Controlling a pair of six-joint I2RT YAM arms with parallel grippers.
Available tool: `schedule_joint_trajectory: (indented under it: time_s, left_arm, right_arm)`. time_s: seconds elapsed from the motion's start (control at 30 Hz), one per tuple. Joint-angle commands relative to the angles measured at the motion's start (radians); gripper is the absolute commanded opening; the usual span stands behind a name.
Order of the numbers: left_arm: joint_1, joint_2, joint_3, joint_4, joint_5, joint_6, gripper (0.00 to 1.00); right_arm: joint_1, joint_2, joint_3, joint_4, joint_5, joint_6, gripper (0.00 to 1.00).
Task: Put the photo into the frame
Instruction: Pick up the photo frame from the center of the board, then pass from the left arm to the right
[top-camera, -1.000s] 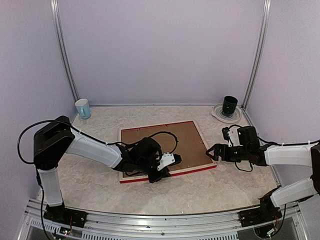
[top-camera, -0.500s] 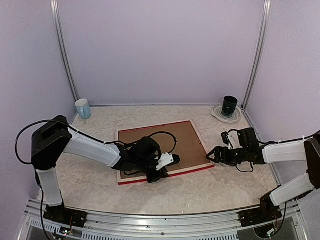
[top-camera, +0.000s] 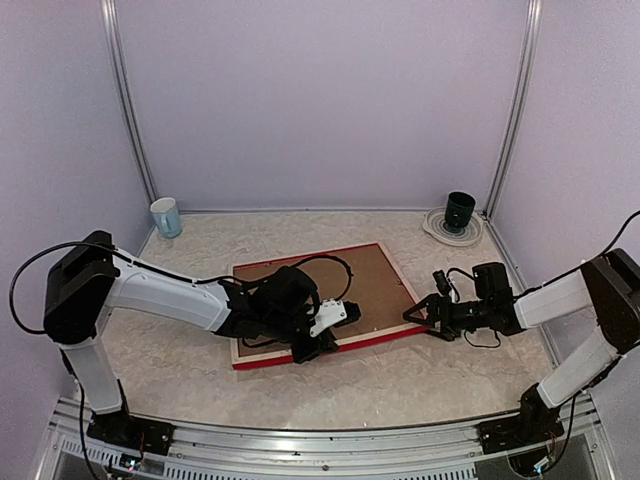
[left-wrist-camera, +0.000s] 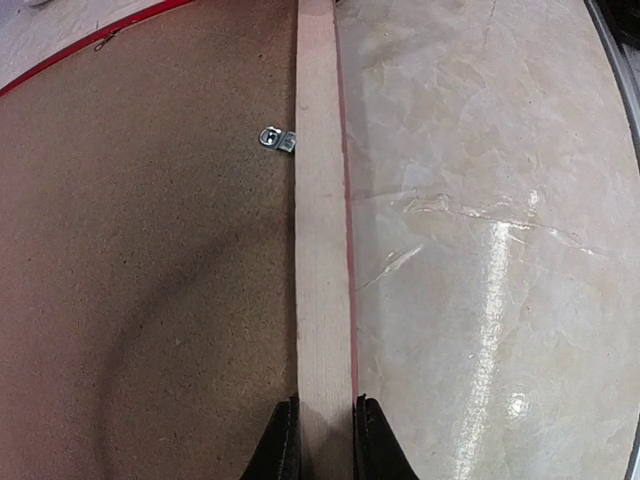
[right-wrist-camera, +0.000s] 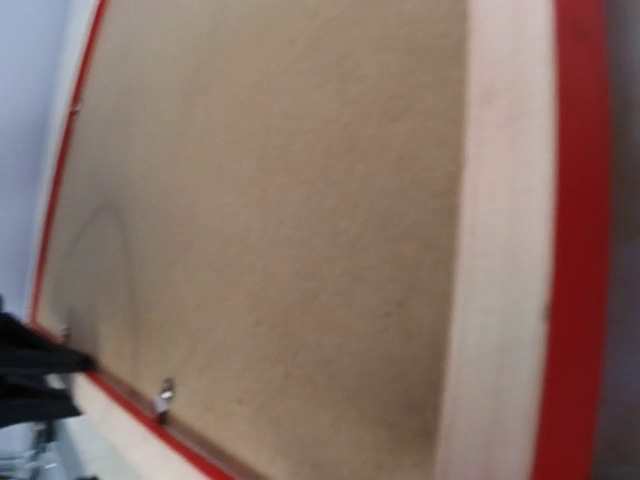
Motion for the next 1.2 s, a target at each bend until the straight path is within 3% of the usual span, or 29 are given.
schedule_joint_trajectory:
  time_s: [0.0, 0.27, 0.47, 0.73, 1.0, 1.17]
  left_arm:
    - [-0.009, -0.053, -0.003, 0.060, -0.026, 0.010, 0.00]
    - [-0.014, -0.043, -0.029, 0.068, -0.035, 0.000, 0.00]
    - [-0.017, -0.046, -0.037, 0.070, -0.038, -0.003, 0.00]
    - [-0.017, -0.041, -0.051, 0.084, -0.035, -0.010, 0.09]
    - [-0.017, -0.040, -0.060, 0.106, -0.050, -0.020, 0.45]
    - [-0.026, -0.059, -0.069, 0.129, -0.088, -0.031, 0.68]
  right_arm:
    - [-0.026, 0.029, -0.040, 0.200, -0.146, 0.102, 0.93]
    - [-0.065, 0.066, -0.124, 0.467, -0.229, 0.220, 0.85]
    - [-0.079, 0.173, -0.177, 0.758, -0.270, 0.347, 0.69]
    - [-0.080, 0.335, -0.204, 1.118, -0.300, 0.499, 0.47]
    - [-0.080, 0.423, -0.207, 1.254, -0.307, 0.570, 0.22]
    - [-0.080, 0.404, -0.216, 1.231, -0.293, 0.589, 0.20]
